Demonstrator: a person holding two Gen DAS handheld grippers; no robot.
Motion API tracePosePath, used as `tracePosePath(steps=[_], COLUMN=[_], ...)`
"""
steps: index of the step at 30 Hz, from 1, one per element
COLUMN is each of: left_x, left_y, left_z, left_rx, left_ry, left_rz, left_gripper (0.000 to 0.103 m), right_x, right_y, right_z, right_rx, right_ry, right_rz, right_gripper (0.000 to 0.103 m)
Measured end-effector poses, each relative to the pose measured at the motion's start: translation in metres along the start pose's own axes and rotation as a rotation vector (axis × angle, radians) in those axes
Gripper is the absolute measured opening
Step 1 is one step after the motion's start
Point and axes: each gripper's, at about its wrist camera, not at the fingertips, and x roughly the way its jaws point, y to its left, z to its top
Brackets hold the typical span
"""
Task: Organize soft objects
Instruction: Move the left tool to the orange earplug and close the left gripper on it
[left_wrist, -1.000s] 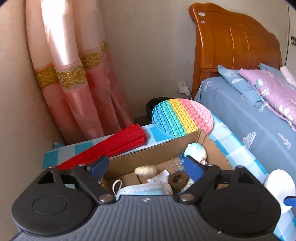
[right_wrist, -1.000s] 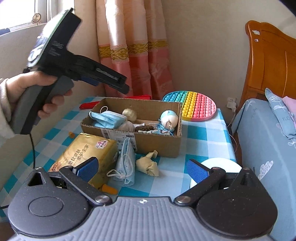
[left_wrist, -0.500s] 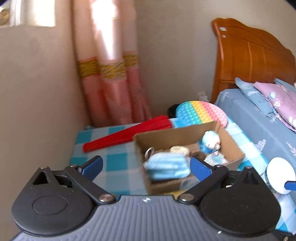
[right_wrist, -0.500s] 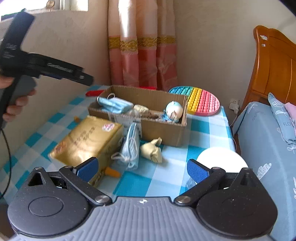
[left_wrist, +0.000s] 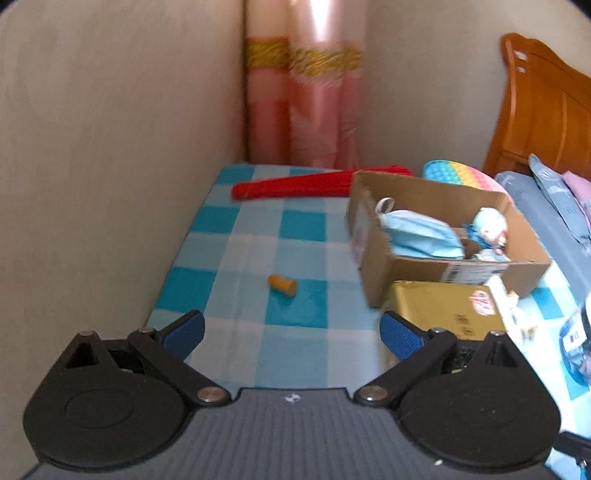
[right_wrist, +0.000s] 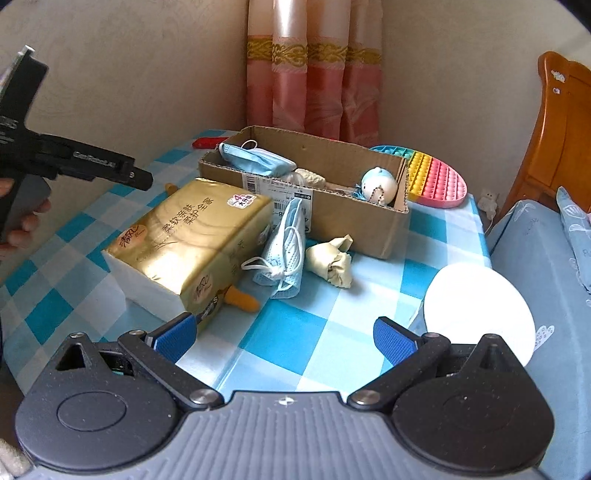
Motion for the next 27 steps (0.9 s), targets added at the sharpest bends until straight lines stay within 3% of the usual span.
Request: tracePosePath(steps=[4, 10, 13, 15, 17, 19, 21, 27], left_x=[0.016, 0.041, 0.054, 0.063, 0.070, 0.077, 0.081, 0.090], left_y=[0.012, 0.016, 0.017, 0.018, 0.018, 0.020, 0.021, 0.018], left_z=[-0.002, 0.002, 0.002, 0.002, 0.002, 0.001, 0.001, 0.003], left_rx=[-0.053, -0.015, -0.010, -0.010, -0.011, -0.019, -0.022, 0.000], left_ry=[0.015, -0.017, -0.012, -0.002, 0.008, 0.020, 0.017, 0.013], left_rz=[0.018, 0.052, 0.058, 0.064, 0.054, 0.035, 0.021, -0.005], left_gripper=[0.101, 0.095, 0.081, 0.064, 0.056, 0.055, 0.047, 0.042], right_x=[0.001, 0.007, 0.014, 0.018, 0.022, 0.025, 0.028, 0.032], right_y=[0.001, 0.001, 0.002, 0.002, 0.003, 0.003, 0.004, 0.001], right_z=[0.000, 0.002, 0.001, 0.001, 0.000, -0.001, -0.001, -0.001], right_rx=[-0.011, -0.026, -0.037, -0.043, -0.051, -0.062, -0.071, -0.077], right_ry=[-0.002, 0.003, 0.016, 0.028, 0.037, 0.045, 0.052, 0.057], right_rz=[0.002, 0.021, 0.025, 0.033, 0.043, 0.050, 0.058, 0.077], right_gripper=[0.103, 0.103, 0.103, 0.103, 0.103, 0.103, 0.103, 0.103])
